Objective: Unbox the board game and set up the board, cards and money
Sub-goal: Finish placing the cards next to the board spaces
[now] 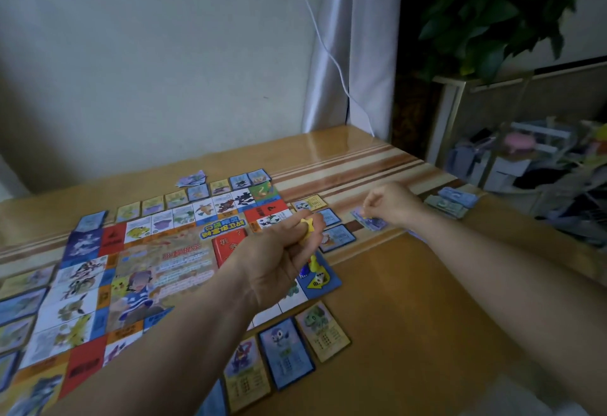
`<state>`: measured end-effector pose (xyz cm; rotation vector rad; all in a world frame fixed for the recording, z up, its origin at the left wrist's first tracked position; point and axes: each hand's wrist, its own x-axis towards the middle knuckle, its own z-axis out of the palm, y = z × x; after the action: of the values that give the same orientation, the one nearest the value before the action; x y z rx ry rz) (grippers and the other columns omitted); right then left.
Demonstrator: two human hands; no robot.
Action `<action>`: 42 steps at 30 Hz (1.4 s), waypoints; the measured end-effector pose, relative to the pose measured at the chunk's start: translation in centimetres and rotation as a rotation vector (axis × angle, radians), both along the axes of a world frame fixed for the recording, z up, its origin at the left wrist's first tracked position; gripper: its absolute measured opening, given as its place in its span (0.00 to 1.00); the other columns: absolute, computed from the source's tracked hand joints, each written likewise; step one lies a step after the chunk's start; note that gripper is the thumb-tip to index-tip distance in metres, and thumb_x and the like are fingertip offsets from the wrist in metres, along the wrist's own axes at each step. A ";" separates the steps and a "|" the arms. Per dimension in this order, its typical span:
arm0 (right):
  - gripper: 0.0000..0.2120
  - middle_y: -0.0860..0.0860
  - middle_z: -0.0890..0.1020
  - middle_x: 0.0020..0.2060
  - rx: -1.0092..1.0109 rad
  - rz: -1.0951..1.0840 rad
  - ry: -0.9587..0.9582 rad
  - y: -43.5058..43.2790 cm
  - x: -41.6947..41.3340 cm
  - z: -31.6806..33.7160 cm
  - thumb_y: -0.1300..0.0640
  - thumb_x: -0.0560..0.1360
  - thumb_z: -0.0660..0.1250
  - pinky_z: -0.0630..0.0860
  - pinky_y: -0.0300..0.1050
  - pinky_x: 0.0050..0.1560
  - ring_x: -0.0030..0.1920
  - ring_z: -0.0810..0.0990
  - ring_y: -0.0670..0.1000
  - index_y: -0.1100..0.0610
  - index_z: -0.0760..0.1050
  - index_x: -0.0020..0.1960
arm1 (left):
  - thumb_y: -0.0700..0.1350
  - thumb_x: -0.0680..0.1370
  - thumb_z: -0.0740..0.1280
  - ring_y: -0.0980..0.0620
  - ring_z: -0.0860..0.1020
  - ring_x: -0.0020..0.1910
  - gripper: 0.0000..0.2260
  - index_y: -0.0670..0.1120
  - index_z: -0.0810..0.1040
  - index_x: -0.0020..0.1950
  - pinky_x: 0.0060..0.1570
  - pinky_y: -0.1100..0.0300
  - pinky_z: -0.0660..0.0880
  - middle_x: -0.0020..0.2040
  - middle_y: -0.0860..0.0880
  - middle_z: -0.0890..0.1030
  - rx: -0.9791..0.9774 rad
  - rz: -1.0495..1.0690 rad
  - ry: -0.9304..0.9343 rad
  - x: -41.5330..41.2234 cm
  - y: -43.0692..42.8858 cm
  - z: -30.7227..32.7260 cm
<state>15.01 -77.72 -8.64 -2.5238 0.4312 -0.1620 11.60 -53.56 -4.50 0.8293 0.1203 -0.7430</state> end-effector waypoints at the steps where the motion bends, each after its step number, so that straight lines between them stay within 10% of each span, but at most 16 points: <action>1: 0.12 0.41 0.79 0.32 -0.023 -0.002 0.012 -0.2 0.1 -0.4 0.53 0.69 0.76 0.74 0.55 0.58 0.47 0.81 0.51 0.47 0.76 0.29 | 0.32 0.80 0.57 0.49 0.84 0.39 0.10 0.35 0.75 0.57 0.40 0.60 0.81 0.42 0.40 0.83 0.013 0.012 -0.004 0.3 0.0 -0.2; 8: 0.09 0.44 0.81 0.45 -0.046 -0.079 -0.055 -0.9 0.4 -0.1 0.43 0.69 0.73 0.70 0.56 0.62 0.54 0.78 0.51 0.46 0.76 0.39 | 0.34 0.77 0.64 0.50 0.81 0.40 0.05 0.36 0.76 0.51 0.37 0.61 0.81 0.41 0.40 0.81 0.117 0.151 0.021 1.6 1.0 -1.1; 13: 0.11 0.43 0.83 0.46 0.222 0.253 -0.117 6.5 -0.6 5.7 0.43 0.75 0.65 0.71 0.39 0.46 0.49 0.79 0.43 0.48 0.80 0.51 | 0.35 0.77 0.65 0.52 0.81 0.29 0.07 0.35 0.76 0.55 0.37 0.58 0.81 0.31 0.42 0.81 0.121 0.184 0.047 2.3 2.0 -0.7; 20: 0.06 0.51 0.84 0.40 0.179 0.520 -0.067 17.2 1.0 7.4 0.53 0.70 0.74 0.77 0.45 0.47 0.40 0.80 0.46 0.55 0.81 0.43 | 0.37 0.78 0.64 0.50 0.79 0.40 0.06 0.35 0.78 0.50 0.39 0.59 0.79 0.44 0.40 0.79 0.060 0.290 0.057 3.6 6.8 0.2; 25: 0.02 0.47 0.82 0.36 0.197 0.543 -0.179 22.7 5.3 6.9 0.57 0.71 0.74 0.71 0.32 0.39 0.32 0.75 0.35 0.54 0.82 0.41 | 0.37 0.80 0.60 0.48 0.79 0.43 0.07 0.35 0.76 0.49 0.45 0.55 0.81 0.46 0.39 0.79 0.016 0.362 0.028 6.2 12.1 1.2; 31: 0.05 0.48 0.80 0.37 0.396 0.315 -0.181 26.3 15.7 5.7 0.61 0.74 0.70 0.68 0.24 0.33 0.36 0.76 0.40 0.63 0.81 0.47 | 0.30 0.82 0.50 0.45 0.75 0.60 0.16 0.34 0.68 0.68 0.57 0.53 0.72 0.60 0.38 0.76 -0.012 0.469 0.005 10.8 18.6 1.9; 42: 0.05 0.51 0.84 0.51 -0.017 0.099 -0.092 26.5 27.5 -1.1 0.52 0.75 0.69 0.74 0.54 0.60 0.54 0.79 0.56 0.52 0.82 0.47 | 0.33 0.79 0.59 0.52 0.84 0.39 0.10 0.39 0.77 0.56 0.35 0.63 0.81 0.42 0.42 0.84 0.016 0.549 -0.142 15.0 24.3 1.4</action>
<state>42.54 -51.26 -9.75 -2.5357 0.2694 -0.2429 26.62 -29.23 -3.08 0.8119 0.2157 -0.1669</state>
